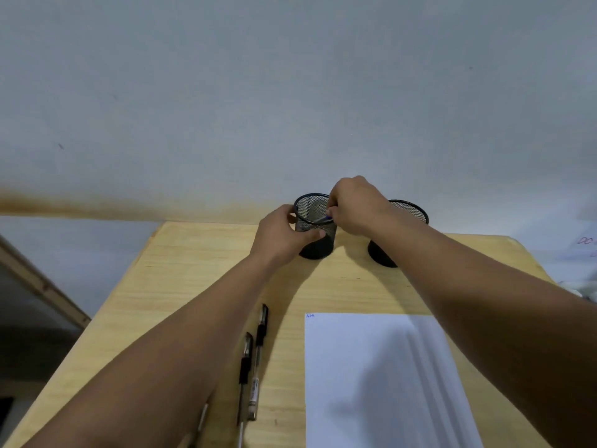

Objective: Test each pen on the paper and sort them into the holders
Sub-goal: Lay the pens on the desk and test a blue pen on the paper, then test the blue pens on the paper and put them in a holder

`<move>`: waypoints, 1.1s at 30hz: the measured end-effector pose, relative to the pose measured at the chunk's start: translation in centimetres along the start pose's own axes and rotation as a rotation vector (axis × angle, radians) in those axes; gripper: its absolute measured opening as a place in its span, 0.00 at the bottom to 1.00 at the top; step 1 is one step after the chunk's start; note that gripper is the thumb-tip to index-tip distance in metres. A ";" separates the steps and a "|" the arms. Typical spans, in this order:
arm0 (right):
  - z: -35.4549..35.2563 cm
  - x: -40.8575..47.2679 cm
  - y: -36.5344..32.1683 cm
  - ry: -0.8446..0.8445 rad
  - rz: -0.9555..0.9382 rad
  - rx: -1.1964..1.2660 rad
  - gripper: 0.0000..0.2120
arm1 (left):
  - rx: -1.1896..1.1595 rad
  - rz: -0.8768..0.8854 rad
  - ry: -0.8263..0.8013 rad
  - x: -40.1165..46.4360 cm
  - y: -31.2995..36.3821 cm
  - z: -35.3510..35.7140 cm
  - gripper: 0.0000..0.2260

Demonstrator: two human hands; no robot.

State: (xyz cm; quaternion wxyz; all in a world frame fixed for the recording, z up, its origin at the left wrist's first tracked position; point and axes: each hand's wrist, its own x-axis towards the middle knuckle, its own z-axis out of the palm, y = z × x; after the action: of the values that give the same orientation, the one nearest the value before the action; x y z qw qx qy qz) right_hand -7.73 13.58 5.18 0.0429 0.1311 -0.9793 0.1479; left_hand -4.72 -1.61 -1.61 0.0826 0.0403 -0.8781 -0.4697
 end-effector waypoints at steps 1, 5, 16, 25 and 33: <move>0.1 0.1 -0.1 -0.004 -0.004 -0.011 0.08 | -0.010 0.006 -0.007 0.1 0.0 0.0 0.28; 0.7 0.4 0.0 -0.018 -0.027 -0.023 0.07 | 0.000 0.012 -0.018 0.0 -0.2 -0.2 0.28; 0.2 -6.4 -0.9 0.304 -0.078 0.172 0.16 | 0.115 0.022 -0.071 -4.0 -1.1 -4.8 0.22; 5.8 -14.2 -8.8 -0.101 -0.019 0.348 0.06 | 0.184 -0.021 -0.128 -10.2 -7.2 -12.3 0.10; 10.6 -18.1 -15.2 -0.214 -0.069 0.214 0.11 | 0.410 0.203 -0.291 -12.3 -10.9 -14.9 0.18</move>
State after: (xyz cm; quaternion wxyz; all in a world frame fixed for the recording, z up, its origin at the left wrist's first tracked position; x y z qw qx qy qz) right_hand 13.32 0.84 -2.89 -0.0708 0.1836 -0.9518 0.2352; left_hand 10.04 -18.03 -3.93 -0.0078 -0.0998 -0.9570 -0.2722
